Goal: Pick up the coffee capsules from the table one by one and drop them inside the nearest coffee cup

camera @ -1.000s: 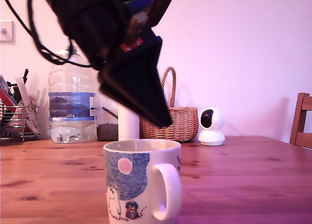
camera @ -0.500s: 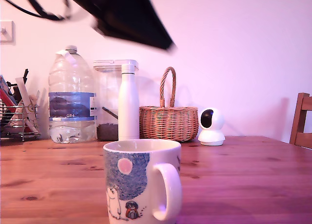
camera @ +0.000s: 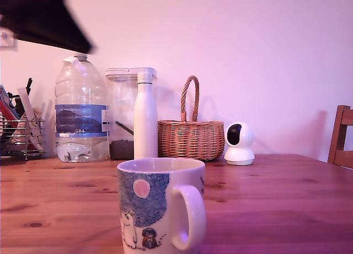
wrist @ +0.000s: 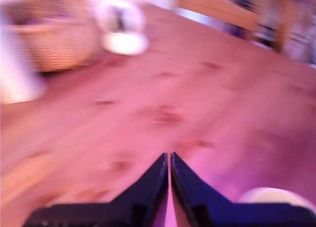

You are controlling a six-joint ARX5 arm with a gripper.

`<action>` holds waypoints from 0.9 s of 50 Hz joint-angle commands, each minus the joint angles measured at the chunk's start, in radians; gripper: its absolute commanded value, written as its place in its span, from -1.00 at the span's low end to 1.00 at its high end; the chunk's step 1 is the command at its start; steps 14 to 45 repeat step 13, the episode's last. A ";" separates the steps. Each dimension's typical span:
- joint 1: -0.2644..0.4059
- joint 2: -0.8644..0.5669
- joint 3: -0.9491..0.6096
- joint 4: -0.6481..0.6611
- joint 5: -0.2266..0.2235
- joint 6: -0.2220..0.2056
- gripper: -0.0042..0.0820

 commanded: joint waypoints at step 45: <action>0.061 -0.133 -0.034 -0.034 -0.105 -0.062 -0.95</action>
